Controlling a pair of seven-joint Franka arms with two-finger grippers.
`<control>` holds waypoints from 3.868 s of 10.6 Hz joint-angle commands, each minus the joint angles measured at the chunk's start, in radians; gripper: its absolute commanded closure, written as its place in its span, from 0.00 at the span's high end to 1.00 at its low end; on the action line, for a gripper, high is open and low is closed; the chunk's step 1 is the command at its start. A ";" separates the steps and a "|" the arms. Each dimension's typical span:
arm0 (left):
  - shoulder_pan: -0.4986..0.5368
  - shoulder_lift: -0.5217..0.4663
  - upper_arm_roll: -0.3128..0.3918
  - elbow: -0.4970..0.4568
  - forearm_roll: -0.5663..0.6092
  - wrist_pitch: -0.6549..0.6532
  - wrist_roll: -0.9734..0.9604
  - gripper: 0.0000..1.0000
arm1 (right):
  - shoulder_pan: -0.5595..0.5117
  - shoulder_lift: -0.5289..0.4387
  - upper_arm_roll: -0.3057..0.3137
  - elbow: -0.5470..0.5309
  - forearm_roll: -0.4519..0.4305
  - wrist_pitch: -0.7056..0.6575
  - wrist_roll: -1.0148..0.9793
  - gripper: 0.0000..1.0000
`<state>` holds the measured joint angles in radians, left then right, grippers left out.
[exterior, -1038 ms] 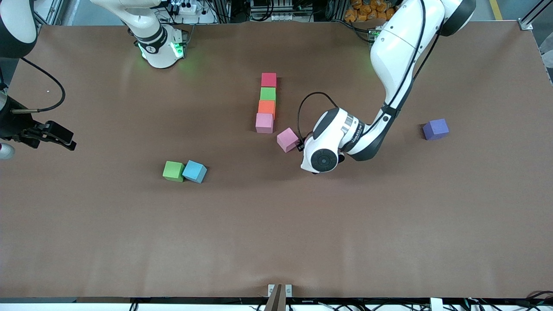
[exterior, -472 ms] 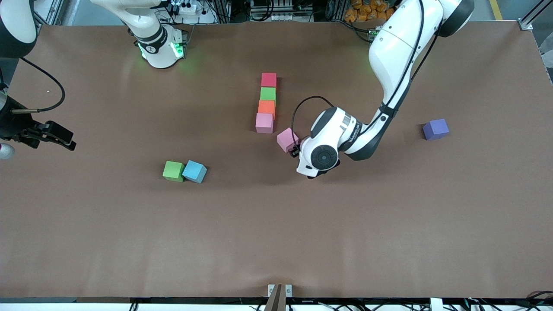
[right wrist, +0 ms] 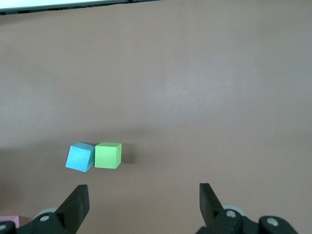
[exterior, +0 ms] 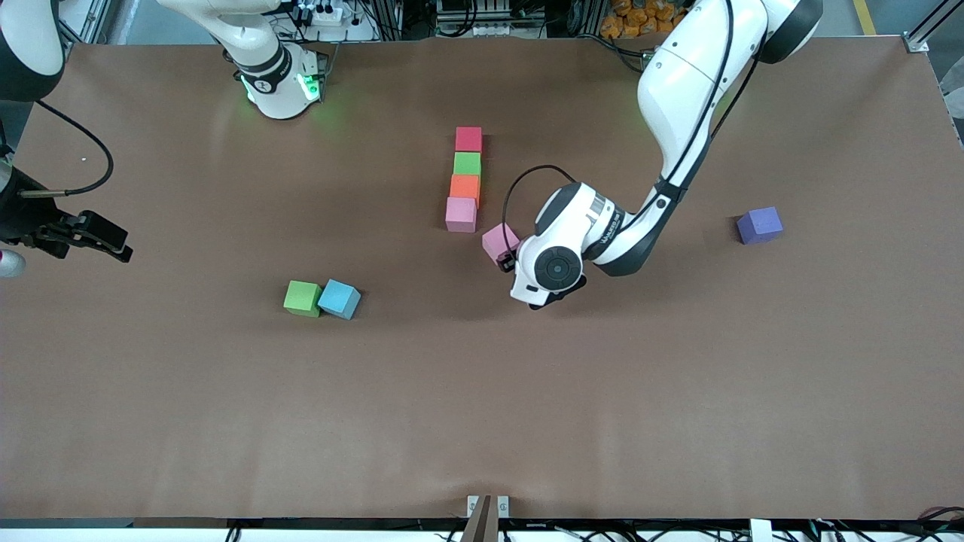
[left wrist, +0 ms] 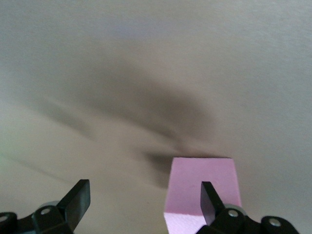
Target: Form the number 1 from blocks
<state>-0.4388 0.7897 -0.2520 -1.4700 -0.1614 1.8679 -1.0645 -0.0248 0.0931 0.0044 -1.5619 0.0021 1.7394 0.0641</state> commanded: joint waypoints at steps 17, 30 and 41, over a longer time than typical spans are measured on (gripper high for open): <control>0.019 0.025 -0.001 -0.027 -0.193 0.034 -0.031 1.00 | -0.007 0.010 0.000 0.014 0.021 -0.003 -0.017 1.00; 0.040 0.028 -0.013 -0.088 -0.196 -0.042 -0.003 1.00 | -0.010 0.010 -0.001 0.014 0.044 -0.004 -0.017 1.00; 0.002 0.039 -0.020 -0.021 -0.199 -0.027 0.064 1.00 | -0.012 0.011 -0.001 0.016 0.047 -0.003 -0.017 1.00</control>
<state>-0.4331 0.8371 -0.2820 -1.5009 -0.3383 1.8399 -1.0272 -0.0285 0.0950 0.0027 -1.5619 0.0259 1.7394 0.0639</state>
